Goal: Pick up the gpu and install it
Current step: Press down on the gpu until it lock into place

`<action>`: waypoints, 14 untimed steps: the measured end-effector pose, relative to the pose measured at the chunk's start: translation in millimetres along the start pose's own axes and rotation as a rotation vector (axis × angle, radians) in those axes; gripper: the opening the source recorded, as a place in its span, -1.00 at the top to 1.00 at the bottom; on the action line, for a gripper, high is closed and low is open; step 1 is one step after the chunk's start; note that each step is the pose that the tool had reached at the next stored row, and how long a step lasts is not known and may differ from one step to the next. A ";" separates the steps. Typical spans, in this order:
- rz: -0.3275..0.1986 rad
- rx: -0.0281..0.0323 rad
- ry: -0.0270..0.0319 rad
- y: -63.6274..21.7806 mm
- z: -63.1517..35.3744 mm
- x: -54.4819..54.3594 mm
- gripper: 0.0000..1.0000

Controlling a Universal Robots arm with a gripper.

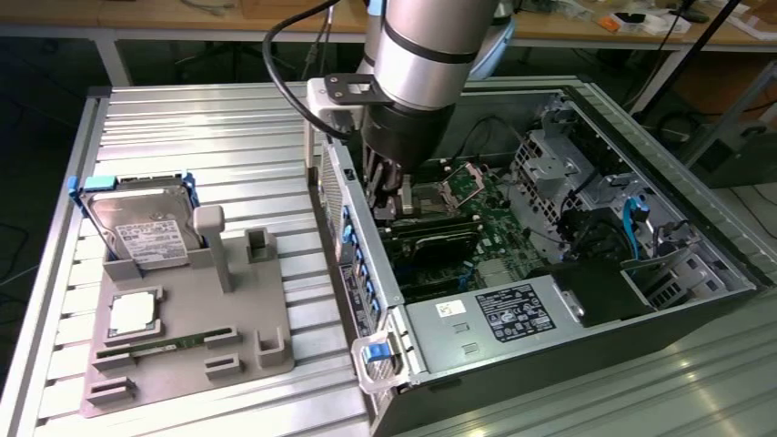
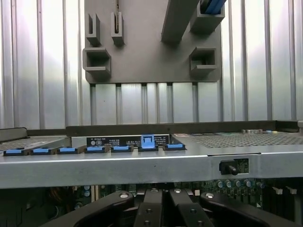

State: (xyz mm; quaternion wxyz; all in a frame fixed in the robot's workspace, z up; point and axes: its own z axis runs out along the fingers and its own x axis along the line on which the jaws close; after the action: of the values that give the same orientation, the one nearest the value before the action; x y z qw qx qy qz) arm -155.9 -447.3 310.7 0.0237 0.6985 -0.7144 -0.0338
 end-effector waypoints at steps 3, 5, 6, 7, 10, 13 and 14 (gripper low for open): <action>0.000 -0.0003 -0.0041 -0.1 0.5 1.5 0.79; -0.001 -0.0005 -0.0062 -0.3 2.4 3.6 0.79; -0.001 -0.0004 -0.0072 -0.4 3.8 4.6 0.79; -0.001 -0.0004 -0.0078 -0.5 5.0 5.6 0.79; -0.001 -0.0011 -0.0126 -0.6 6.6 7.7 0.79; -0.002 0.0010 -0.0274 -1.8 1.2 7.5 0.79; -0.002 -0.0004 -0.0260 -1.5 -2.6 7.5 0.79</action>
State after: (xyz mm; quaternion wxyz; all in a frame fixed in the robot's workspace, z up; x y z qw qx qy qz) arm -154.4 -454.9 313.1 0.0145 0.6988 -0.7139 -0.0430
